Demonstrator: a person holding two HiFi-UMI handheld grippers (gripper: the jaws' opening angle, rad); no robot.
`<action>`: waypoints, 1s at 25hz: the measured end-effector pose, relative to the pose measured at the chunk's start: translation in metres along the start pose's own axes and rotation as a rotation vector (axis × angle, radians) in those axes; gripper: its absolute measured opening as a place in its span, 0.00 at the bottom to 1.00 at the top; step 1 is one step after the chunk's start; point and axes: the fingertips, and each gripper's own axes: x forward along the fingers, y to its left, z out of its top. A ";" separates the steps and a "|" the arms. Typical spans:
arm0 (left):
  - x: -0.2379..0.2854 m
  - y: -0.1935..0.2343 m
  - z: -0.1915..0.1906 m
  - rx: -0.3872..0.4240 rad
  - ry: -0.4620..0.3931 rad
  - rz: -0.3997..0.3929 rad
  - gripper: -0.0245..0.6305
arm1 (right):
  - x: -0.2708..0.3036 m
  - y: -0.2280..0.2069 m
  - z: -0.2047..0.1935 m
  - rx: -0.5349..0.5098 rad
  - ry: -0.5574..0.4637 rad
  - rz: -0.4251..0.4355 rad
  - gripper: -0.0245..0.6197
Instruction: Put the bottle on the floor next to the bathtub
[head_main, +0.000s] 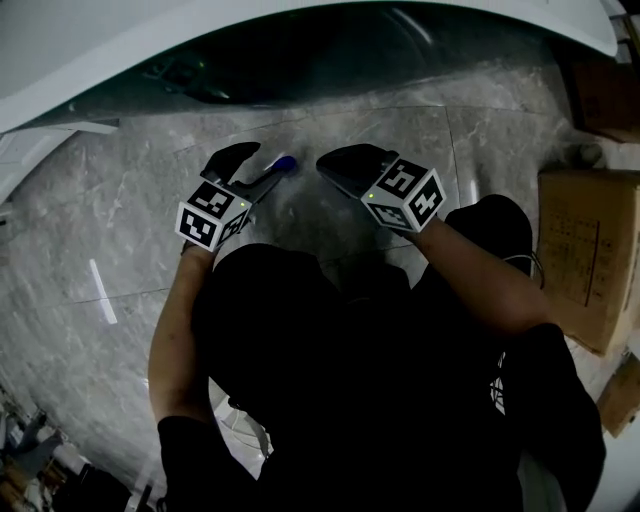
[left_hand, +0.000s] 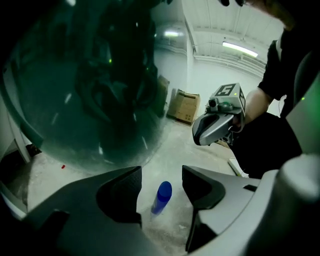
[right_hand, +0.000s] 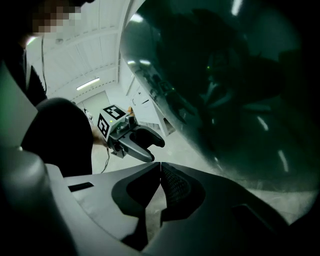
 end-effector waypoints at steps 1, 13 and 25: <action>-0.010 0.001 0.008 0.001 -0.013 0.002 0.44 | -0.003 0.004 0.006 0.043 -0.019 0.009 0.08; -0.194 -0.027 0.141 -0.146 -0.149 0.139 0.07 | -0.087 0.114 0.153 0.108 -0.039 0.080 0.08; -0.368 -0.134 0.306 -0.417 -0.227 0.278 0.07 | -0.252 0.235 0.338 0.091 -0.011 0.088 0.08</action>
